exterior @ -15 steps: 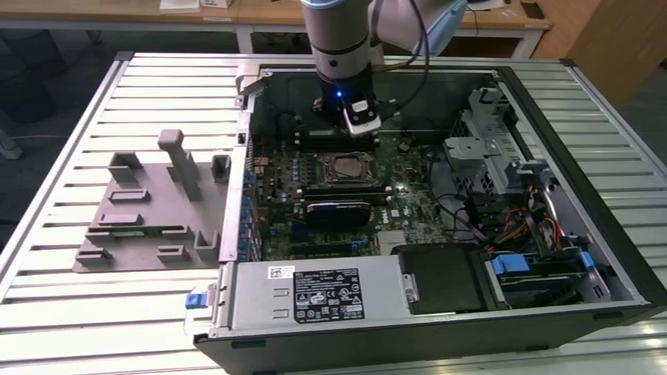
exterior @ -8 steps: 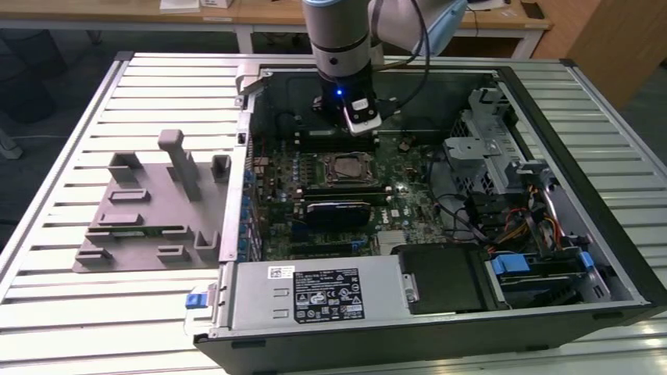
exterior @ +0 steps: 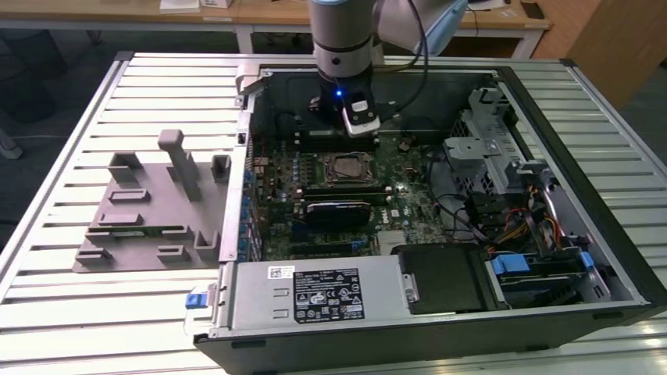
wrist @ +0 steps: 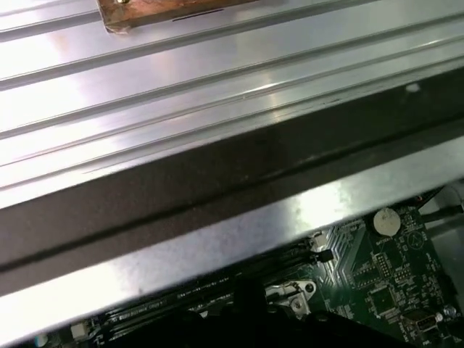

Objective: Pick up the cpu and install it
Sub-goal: 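Install the first cpu locking lever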

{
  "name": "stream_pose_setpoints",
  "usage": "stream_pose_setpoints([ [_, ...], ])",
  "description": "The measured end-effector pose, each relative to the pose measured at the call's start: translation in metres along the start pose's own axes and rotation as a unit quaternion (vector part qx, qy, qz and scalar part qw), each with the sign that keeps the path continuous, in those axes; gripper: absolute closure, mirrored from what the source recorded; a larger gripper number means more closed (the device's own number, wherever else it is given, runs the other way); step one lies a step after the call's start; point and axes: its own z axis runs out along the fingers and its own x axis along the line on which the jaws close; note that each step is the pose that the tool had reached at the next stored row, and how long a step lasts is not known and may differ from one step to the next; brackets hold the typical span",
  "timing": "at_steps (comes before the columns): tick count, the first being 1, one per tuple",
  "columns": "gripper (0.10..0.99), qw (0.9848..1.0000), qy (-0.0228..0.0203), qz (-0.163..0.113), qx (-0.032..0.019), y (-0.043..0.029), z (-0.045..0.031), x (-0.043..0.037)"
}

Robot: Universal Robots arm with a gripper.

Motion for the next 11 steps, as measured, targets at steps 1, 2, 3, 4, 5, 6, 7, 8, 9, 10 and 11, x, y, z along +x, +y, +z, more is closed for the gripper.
stream_pose_setpoints([
  [1, 0.980, 1.0000, 0.0017, 0.000, 0.0026, -0.0007, -0.0001, -0.0003],
  [2, 0.980, 1.0000, 0.0033, 0.001, 0.0052, -0.0013, -0.0001, -0.0005],
  [3, 0.980, 1.0000, 0.0046, 0.001, 0.0081, -0.0020, -0.0002, -0.0008],
  [4, 0.980, 0.9999, 0.0059, 0.001, 0.0113, -0.0026, -0.0003, -0.0009],
  [5, 0.980, 0.9999, 0.0071, 0.002, 0.0145, -0.0032, -0.0005, -0.0012],
  [6, 0.980, 0.9998, 0.0083, 0.002, 0.0179, -0.0038, -0.0005, -0.0014],
  [7, 0.980, 0.9997, 0.0093, 0.002, 0.0211, -0.0045, -0.0006, -0.0016],
  [8, 0.980, 0.9997, 0.0099, 0.002, 0.0241, -0.0051, -0.0007, -0.0018],
  [9, 0.980, 0.9996, 0.0103, 0.003, 0.0267, -0.0056, -0.0007, -0.0020],
  [10, 0.980, 0.9996, 0.0104, 0.003, 0.0279, -0.0057, -0.0007, -0.0020],
  [11, 0.980, 0.9996, 0.0103, 0.003, 0.0279, -0.0057, -0.0007, -0.0020],
])
